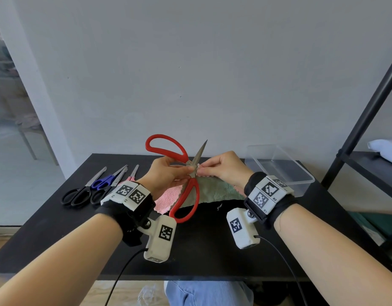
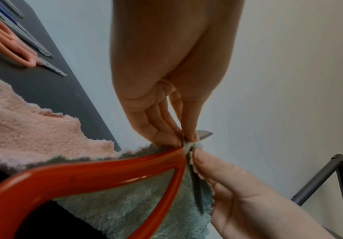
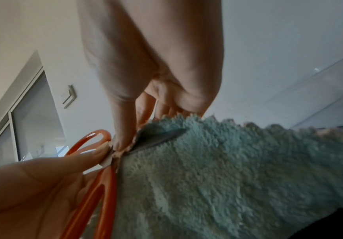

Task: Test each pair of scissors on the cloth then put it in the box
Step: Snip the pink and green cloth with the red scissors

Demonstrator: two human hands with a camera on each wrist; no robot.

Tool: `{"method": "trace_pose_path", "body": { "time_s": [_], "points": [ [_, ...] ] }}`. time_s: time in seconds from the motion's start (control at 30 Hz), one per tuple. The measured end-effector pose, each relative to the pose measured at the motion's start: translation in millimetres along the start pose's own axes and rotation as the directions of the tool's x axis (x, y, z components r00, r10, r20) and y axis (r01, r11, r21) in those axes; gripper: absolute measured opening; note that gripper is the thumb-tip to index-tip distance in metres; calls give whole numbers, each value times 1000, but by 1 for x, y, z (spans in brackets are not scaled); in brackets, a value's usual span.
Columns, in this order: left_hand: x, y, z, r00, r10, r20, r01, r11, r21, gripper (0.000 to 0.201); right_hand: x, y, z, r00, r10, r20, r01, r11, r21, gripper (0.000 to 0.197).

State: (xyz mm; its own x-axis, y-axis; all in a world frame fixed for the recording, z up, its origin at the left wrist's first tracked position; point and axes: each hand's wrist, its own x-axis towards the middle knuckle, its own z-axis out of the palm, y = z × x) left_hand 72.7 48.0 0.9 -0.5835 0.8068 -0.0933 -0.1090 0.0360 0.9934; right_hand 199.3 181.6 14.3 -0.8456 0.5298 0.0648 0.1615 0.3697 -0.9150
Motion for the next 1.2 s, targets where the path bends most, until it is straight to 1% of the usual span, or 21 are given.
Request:
{"method": "trace_pose_path", "body": {
  "time_s": [0.1, 0.23, 0.37, 0.43, 0.57, 0.67, 0.8, 0.87, 0.93, 0.97, 1.03, 1.1, 1.2],
  "points": [
    [-1, 0, 1, 1000, 15, -3, -15, 999, 29, 37, -2, -1, 2, 1000, -23, -2, 23, 996, -87, 17],
    [-1, -2, 2, 999, 26, -25, -26, 999, 26, 34, -3, 2, 2, 999, -45, 9, 46, 988, -146, 21],
    [-2, -1, 1, 999, 43, -31, -42, 999, 31, 30, -2, 5, -2, 999, -42, 16, 44, 976, -211, 13],
    [-2, 1, 1, 998, 48, -33, -46, 998, 39, 30, -2, 8, -3, 999, -41, 11, 42, 974, -221, 8],
    [-1, 2, -2, 997, 52, -62, -50, 998, 31, 25, -2, 14, -9, 999, -40, -6, 38, 977, -211, 15],
    [0, 4, -4, 996, 46, -74, -45, 999, 26, 21, -5, 16, -11, 999, -32, -17, 29, 985, -169, 14],
    [0, 5, -6, 994, 53, -98, -50, 998, 32, 20, -5, 20, -17, 999, -16, -47, 10, 992, -124, 14],
    [0, 6, -12, 991, 53, -119, -53, 999, 7, 20, -5, 25, -21, 997, 4, -82, -13, 994, -109, 10],
    [0, 5, -17, 991, 41, -127, -46, 998, -36, 24, -7, 31, -24, 990, 14, -140, -23, 998, -66, 9],
    [-1, 5, -19, 991, 35, -126, -43, 997, -60, 26, -9, 33, -24, 986, 19, -163, -24, 999, -31, 10],
    [-1, 4, -18, 992, 26, -122, -41, 992, -122, 21, -11, 37, -22, 979, 52, -197, -40, 997, 66, 12],
    [0, 4, -14, 991, 17, -134, -43, 980, -194, 16, -11, 41, -17, 969, 104, -224, -68, 984, 164, 8],
    [4, 5, -11, 987, -10, -159, -32, 965, -259, 21, -8, 42, -12, 961, 189, -200, -129, 952, 279, 3]
  ]
}}
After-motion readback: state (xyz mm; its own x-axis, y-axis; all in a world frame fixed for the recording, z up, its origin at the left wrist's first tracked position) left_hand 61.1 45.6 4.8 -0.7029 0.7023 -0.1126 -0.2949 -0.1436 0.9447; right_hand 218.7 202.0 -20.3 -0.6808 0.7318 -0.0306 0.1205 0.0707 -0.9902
